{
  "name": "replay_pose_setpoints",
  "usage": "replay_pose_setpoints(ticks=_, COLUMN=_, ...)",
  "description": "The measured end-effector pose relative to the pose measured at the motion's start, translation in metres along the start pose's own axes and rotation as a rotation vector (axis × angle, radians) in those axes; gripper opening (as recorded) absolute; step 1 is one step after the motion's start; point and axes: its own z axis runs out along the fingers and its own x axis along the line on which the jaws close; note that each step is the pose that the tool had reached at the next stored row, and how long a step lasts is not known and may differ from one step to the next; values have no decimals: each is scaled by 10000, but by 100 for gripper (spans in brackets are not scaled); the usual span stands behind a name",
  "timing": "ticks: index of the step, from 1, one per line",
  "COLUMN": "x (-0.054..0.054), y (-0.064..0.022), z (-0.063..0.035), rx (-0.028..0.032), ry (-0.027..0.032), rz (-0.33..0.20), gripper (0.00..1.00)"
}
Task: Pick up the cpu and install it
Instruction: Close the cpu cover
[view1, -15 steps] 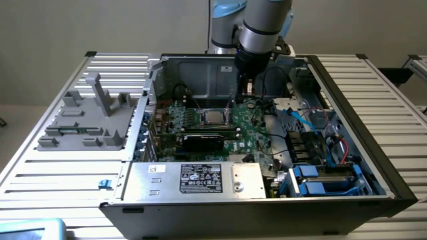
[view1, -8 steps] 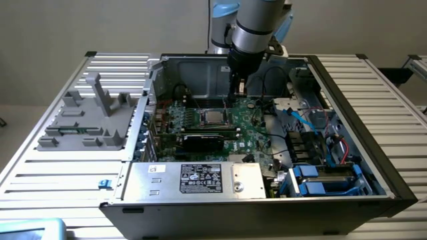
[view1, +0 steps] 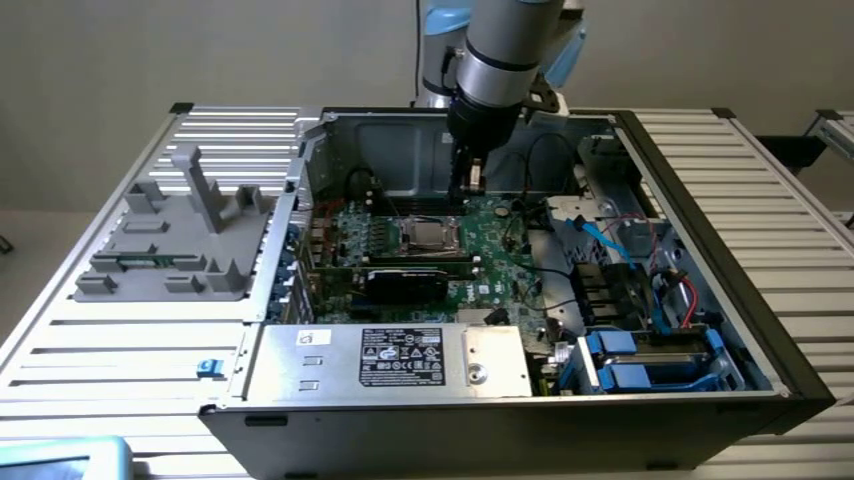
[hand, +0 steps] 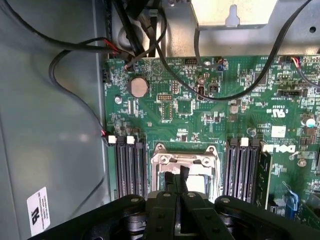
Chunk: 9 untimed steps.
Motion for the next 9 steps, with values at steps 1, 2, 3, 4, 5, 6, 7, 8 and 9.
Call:
replay_pose_setpoints(ticks=1, x=-4, y=-42, z=7, rx=-1, ry=5, rz=-1, gripper=11)
replay_pose_setpoints(ticks=2, x=-6, y=-87, z=14, rx=0, ry=5, rz=0, gripper=11)
replay_pose_setpoints(ticks=3, x=-9, y=-133, z=22, rx=0, ry=5, rz=0, gripper=11)
replay_pose_setpoints(ticks=4, x=-11, y=-175, z=31, rx=0, ry=5, rz=0, gripper=11)
replay_pose_setpoints(ticks=5, x=-14, y=-216, z=41, rx=-1, ry=4, rz=0, gripper=11)
replay_pose_setpoints(ticks=6, x=-16, y=-252, z=52, rx=-1, ry=5, rz=0, gripper=11)
replay_pose_setpoints(ticks=7, x=-20, y=-282, z=64, rx=-2, ry=4, rz=0, gripper=11)
replay_pose_setpoints(ticks=8, x=-25, y=-306, z=80, rx=-1, ry=5, rz=2, gripper=11)
replay_pose_setpoints(ticks=9, x=-29, y=-326, z=99, rx=-1, ry=5, rz=3, gripper=11)
